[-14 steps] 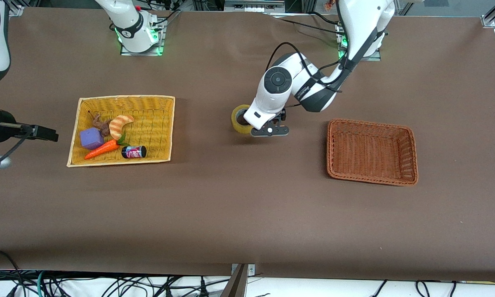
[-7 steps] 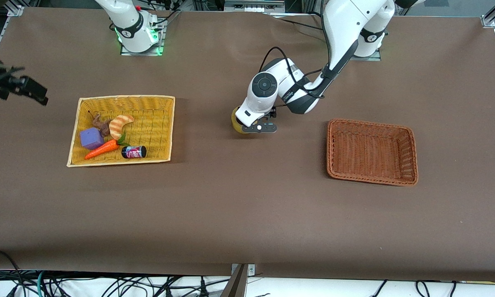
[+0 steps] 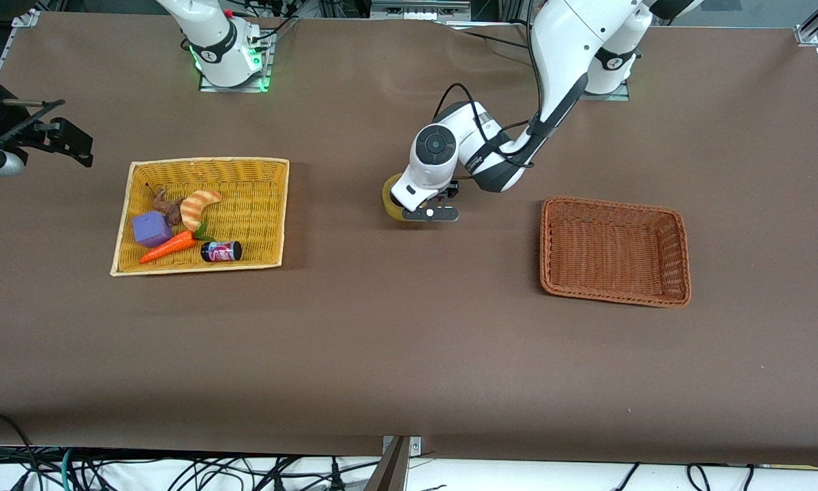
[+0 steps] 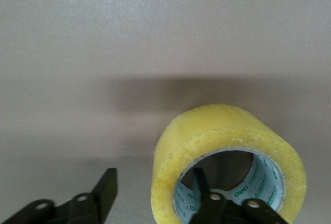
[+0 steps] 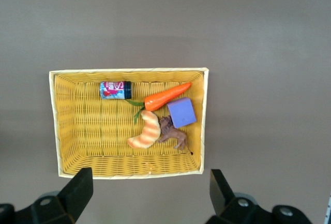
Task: Transfer tape with both arms
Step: 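Grasp the tape with the left gripper while the right gripper withdraws, then carry the tape roll with the left gripper into the brown basket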
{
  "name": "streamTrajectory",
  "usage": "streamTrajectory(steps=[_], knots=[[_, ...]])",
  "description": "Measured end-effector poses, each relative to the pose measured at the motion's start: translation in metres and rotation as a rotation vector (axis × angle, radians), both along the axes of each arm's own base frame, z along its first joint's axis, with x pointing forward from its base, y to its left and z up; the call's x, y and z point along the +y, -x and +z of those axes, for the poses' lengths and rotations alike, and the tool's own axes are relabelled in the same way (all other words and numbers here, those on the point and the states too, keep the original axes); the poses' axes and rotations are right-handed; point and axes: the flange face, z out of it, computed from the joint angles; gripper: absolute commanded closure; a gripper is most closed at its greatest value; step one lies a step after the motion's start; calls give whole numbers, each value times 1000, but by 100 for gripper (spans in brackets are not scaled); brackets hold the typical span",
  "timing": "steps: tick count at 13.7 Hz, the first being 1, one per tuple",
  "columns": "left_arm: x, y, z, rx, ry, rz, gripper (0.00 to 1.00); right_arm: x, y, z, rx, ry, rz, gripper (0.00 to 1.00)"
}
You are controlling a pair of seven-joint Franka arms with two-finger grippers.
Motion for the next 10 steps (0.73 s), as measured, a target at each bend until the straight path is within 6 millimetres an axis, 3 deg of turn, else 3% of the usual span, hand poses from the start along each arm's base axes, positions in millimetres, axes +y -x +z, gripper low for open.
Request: streamTrajectory(steps=[6,8,10], knots=[[9,-5,6,27,-43,3,100,-4,-10,-4,-8,-14,-4,0],[24,-24,33,19,-62,20,100,-1,-13,-3,-11,-17,0,0],[52,-49,75,-1,-72,14,100,2,-15,-4,-12,-19,7,0]])
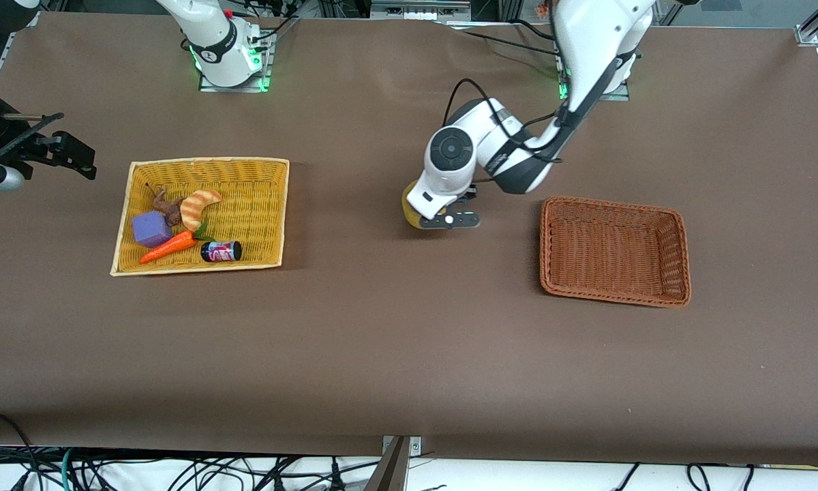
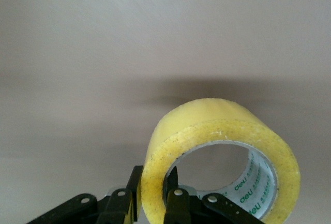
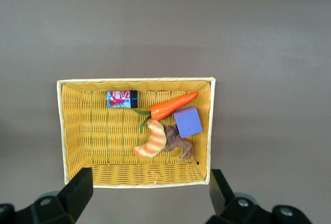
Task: Transfer tape with both arms
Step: 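Carry the tape roll with the left gripper into the brown basket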
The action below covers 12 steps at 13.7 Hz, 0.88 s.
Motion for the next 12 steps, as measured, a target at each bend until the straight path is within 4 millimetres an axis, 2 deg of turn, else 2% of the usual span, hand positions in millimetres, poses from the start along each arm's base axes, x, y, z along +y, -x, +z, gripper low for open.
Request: streamTrajectory(steps=[5,7,9,11,12], knots=[[95,-52,102,-16,-23,-112,100,6,-2,-2,3,-1,11,0],[146,-69,137,-20,-17,-200,100,6,-2,-2,3,-1,10,0],[206,-82,171,-28,-9,-279,100,6,-2,-2,2,-1,10,0],[258,-87,196,-26,-11,-314,100,5,-2,-2,2,-1,10,0],[277,-87,202,-23,-11,-329,100,5,-2,-2,2,-1,10,0]])
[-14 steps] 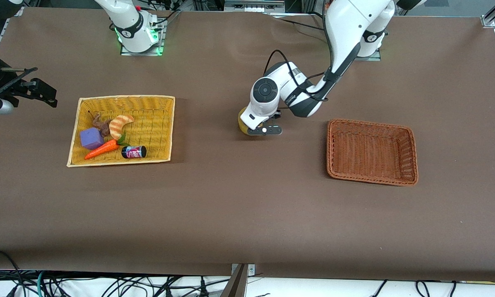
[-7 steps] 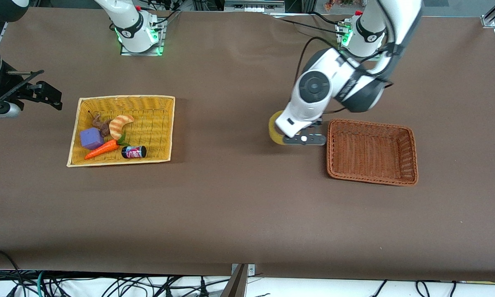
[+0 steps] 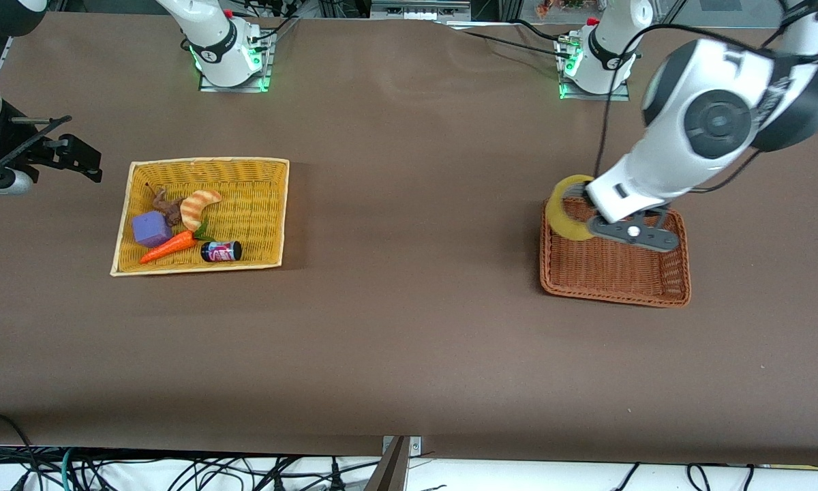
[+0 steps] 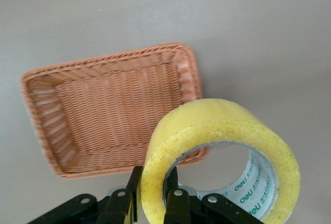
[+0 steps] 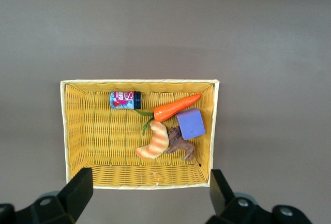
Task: Transfer tape with both arms
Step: 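Carry the tape roll with the left gripper into the brown basket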
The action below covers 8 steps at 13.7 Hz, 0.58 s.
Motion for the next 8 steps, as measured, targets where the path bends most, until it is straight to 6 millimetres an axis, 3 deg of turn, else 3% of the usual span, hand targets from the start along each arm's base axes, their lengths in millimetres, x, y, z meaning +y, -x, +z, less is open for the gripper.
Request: streamTrajectory(steps=[3,8], knots=[[44,4,-11,18,-4,-10,100,-1,0,0,0,0,-3,0],[78,16,-86,-53,22,-17,100,-5,0,0,-1,0,-9,0]])
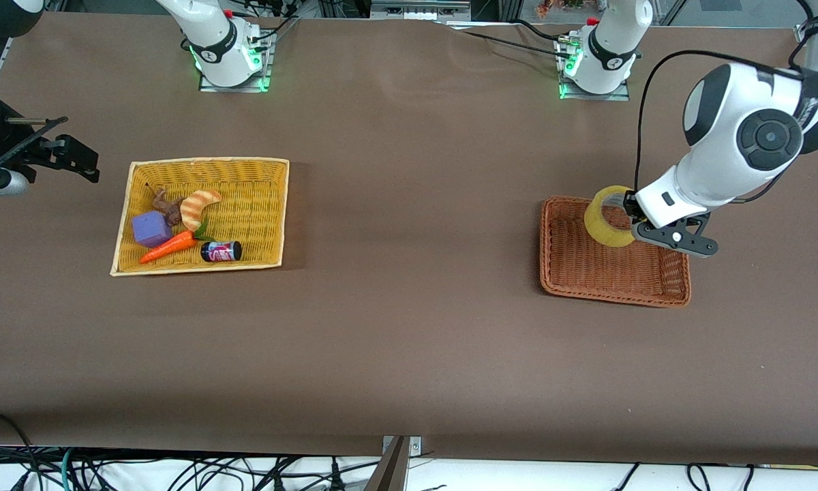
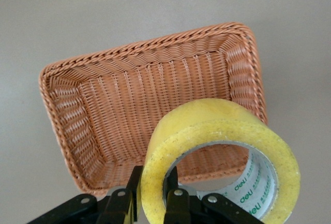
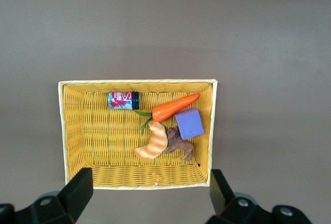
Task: Transfer tape with both arms
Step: 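Carry the tape roll with the left gripper into the brown basket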
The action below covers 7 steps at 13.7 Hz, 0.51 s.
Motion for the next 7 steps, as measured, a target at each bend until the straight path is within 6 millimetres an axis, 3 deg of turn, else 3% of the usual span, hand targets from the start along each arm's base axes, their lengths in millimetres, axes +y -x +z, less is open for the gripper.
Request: streamTrajectory(steps=[4,7], knots=[[20,12,-54,-9,23,22,100,0,-1,-1,2,0,-1,0],[24,11,-65,0,32,25,100,-1,-2,-4,6,-1,-1,0]])
